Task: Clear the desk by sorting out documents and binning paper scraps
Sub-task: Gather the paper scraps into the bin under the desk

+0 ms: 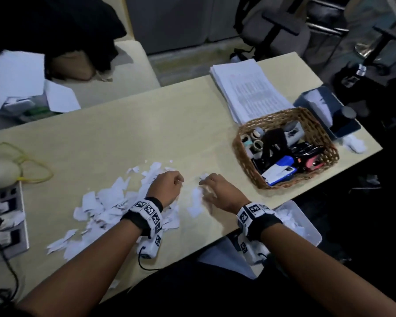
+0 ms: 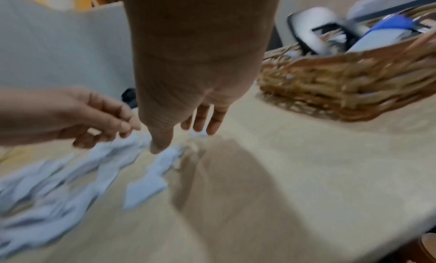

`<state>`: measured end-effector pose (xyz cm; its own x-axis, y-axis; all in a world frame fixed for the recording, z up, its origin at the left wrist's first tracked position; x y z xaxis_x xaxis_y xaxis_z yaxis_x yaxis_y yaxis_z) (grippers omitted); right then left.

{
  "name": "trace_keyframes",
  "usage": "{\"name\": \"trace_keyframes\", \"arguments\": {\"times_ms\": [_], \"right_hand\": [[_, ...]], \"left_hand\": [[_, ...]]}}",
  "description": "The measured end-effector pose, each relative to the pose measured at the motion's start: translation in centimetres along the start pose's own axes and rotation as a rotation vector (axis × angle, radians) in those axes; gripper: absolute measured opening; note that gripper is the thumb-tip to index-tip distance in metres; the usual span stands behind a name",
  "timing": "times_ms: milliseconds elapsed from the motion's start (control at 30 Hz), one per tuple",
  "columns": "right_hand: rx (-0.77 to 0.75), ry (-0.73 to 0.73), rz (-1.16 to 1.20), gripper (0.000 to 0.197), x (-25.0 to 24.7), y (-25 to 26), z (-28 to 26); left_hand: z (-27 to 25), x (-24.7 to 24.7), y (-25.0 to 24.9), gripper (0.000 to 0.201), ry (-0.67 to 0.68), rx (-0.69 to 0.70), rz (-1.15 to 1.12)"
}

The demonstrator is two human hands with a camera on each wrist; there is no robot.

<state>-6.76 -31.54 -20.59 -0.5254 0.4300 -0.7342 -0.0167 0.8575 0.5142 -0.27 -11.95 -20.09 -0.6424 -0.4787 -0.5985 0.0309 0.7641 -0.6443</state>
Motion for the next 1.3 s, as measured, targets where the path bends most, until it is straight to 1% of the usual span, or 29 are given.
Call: {"name": "trace_keyframes", "arguments": {"times_ms": [67,100,133,167,200,267,300,333,367,400,467,500,567,600,667,733,767,800,833,867,900,933,967,1000,1067,1133,1200,1233,1300], "right_hand": [[-0.109,-0.017,-0.141,0.066,2.7,0.9,0.5],[-0.140,-0.022,-0.231,0.070,3.8,1.3,0.6],[-0.143,-0.021,-0.312,0.069,4.8,1.7,0.6],[-0.149,-0.048,-0.364,0.062,5.6,2.1,0.5],[-0.160,-0.095,-0.382,0.052,6.1,2.2,0.4],[-0.223,-0.238,-0.356,0.029,6.8,2.3,-0.2],[-0.249,-0.292,-0.342,0.021,7.0,2.1,-0.5],[-0.259,-0.322,-0.332,0.015,7.0,1.9,-0.9],[-0.260,-0.331,-0.329,0.014,6.9,1.7,-1.1],[-0.253,-0.330,-0.335,0.013,6.7,1.5,-1.2],[-0.251,-0.297,-0.345,0.003,6.2,1.2,-1.1],[-0.237,-0.268,-0.325,0.011,5.8,1.3,-0.8],[-0.143,-0.227,-0.223,0.024,4.8,1.7,0.1],[-0.076,-0.213,-0.155,0.024,4.1,1.9,0.6],[0.028,-0.173,-0.058,0.015,2.9,1.8,1.6],[0.129,-0.152,0.070,0.009,1.5,1.8,2.4],[0.181,-0.168,0.134,0.009,0.9,1.5,2.9],[0.244,-0.183,0.165,0.017,0.4,1.3,3.3],[0.292,-0.179,0.153,0.030,0.2,0.8,3.9],[0.329,-0.140,0.097,0.041,0.2,0.7,4.3],[0.367,-0.084,0.027,0.047,0.3,0.5,4.7],[0.401,-0.047,-0.025,0.044,0.6,0.3,5.0],[0.421,-0.034,-0.035,0.036,0.7,0.3,5.2],[0.420,-0.029,-0.034,0.030,0.7,0.3,5.3],[0.356,-0.008,-0.056,0.022,0.8,0.2,5.5],[0.280,-0.015,-0.097,0.019,0.8,0.2,5.7],[0.201,-0.077,-0.123,0.014,0.4,0.7,5.8],[0.153,-0.101,-0.124,0.011,0.2,0.8,6.0],[0.089,-0.076,-0.053,0.008,-0.5,1.4,6.8]], "left_hand": [[-0.6,0.3,1.3,0.019,0.014,0.021,0.043],[-0.8,0.5,1.8,0.020,0.015,0.034,0.051],[-1.0,0.5,2.4,0.020,0.005,0.047,0.054],[-1.2,0.4,2.8,0.020,-0.021,0.065,0.057],[-1.3,0.2,3.3,0.020,-0.067,0.084,0.058],[-1.6,-0.6,4.3,0.020,-0.206,0.115,0.056],[-1.7,-1.2,4.8,0.020,-0.277,0.119,0.062],[-1.8,-1.7,5.3,0.020,-0.335,0.116,0.085],[-1.8,-2.3,5.8,0.021,-0.375,0.106,0.128],[-1.7,-2.8,6.3,0.024,-0.397,0.084,0.184],[-1.6,-3.2,7.2,0.035,-0.381,0.020,0.277],[-1.5,-3.2,7.5,0.042,-0.345,-0.006,0.297],[-1.1,-2.9,8.0,0.057,-0.240,-0.033,0.316],[-0.8,-2.7,8.2,0.063,-0.193,-0.036,0.323],[-0.4,-2.3,8.3,0.066,-0.142,-0.014,0.322],[0.0,-2.2,8.3,0.058,-0.136,0.003,0.288],[0.2,-2.3,8.3,0.051,-0.137,0.002,0.255],[0.4,-2.3,8.3,0.043,-0.138,-0.007,0.206],[0.5,-2.4,8.4,0.035,-0.141,-0.021,0.154],[0.6,-2.6,8.4,0.029,-0.138,-0.040,0.116],[0.6,-2.7,8.5,0.024,-0.128,-0.057,0.097],[0.7,-2.8,8.5,0.020,-0.113,-0.067,0.092],[0.8,-3.0,8.5,0.018,-0.098,-0.071,0.083],[0.9,-3.1,8.5,0.018,-0.089,-0.077,0.058],[1.0,-3.5,8.4,0.019,-0.114,-0.096,-0.057],[0.9,-4.1,8.3,0.017,-0.198,-0.117,-0.214],[0.5,-4.7,8.1,0.017,-0.288,-0.150,-0.341],[0.3,-5.0,8.1,0.019,-0.331,-0.176,-0.373],[-0.3,-5.5,8.4,0.023,-0.402,-0.238,-0.403]]}}
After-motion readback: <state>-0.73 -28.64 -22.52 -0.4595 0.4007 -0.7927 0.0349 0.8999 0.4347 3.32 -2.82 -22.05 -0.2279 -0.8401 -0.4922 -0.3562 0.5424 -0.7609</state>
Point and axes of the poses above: each hand's wrist, its own z-axis towards the middle knuckle, its own x-axis out of the palm, y = z × x, the point moved 2 cm from there along z, towards the middle knuckle, and after that the axes turned 9 degrees about y, right-handed, at the moved point
